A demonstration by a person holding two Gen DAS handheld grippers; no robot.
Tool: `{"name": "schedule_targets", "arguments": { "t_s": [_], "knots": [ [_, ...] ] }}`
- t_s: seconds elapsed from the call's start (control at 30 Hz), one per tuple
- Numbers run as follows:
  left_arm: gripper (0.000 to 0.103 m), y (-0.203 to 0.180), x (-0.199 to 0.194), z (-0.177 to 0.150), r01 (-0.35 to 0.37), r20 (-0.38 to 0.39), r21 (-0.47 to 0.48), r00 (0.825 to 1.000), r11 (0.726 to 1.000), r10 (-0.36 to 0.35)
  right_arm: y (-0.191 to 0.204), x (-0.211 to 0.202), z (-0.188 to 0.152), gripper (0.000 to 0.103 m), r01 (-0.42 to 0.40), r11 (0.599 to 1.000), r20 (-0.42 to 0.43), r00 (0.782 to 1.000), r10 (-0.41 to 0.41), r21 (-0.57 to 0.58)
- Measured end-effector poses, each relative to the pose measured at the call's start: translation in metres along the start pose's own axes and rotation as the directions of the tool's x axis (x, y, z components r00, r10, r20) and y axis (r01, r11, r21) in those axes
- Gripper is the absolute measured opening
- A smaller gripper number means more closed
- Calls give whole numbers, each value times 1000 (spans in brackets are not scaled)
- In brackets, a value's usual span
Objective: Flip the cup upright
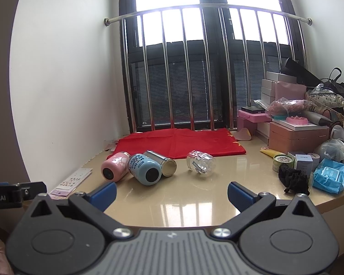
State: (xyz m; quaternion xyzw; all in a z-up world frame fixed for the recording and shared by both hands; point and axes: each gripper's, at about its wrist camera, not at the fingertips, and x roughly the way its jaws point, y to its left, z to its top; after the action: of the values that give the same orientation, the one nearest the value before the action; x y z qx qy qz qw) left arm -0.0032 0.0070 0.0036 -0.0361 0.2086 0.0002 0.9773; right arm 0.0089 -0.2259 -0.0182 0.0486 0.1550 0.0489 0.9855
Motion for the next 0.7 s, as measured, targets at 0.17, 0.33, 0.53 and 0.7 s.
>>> {"name": "schedule_targets", "arguments": {
  "t_s": [0.17,0.33,0.53,0.7],
  "knots": [
    [103,1,0,0,0,1,-1,1000,1000,0,0,-1,-1,103,0,1000,1,1000,0,0],
    [103,3,0,0,0,-1,-4,1000,1000,0,0,-1,0,103,0,1000,1,1000,0,-1],
    [103,3,0,1,1,-1,-6,1000,1000,-1,1,-2,0,103,0,1000,1,1000,0,-1],
    [103,3,-1,1,1,1,-6,1000,1000,-1,1,-2,0,103,-2,1000,1,1000,2,0]
  ]
}}
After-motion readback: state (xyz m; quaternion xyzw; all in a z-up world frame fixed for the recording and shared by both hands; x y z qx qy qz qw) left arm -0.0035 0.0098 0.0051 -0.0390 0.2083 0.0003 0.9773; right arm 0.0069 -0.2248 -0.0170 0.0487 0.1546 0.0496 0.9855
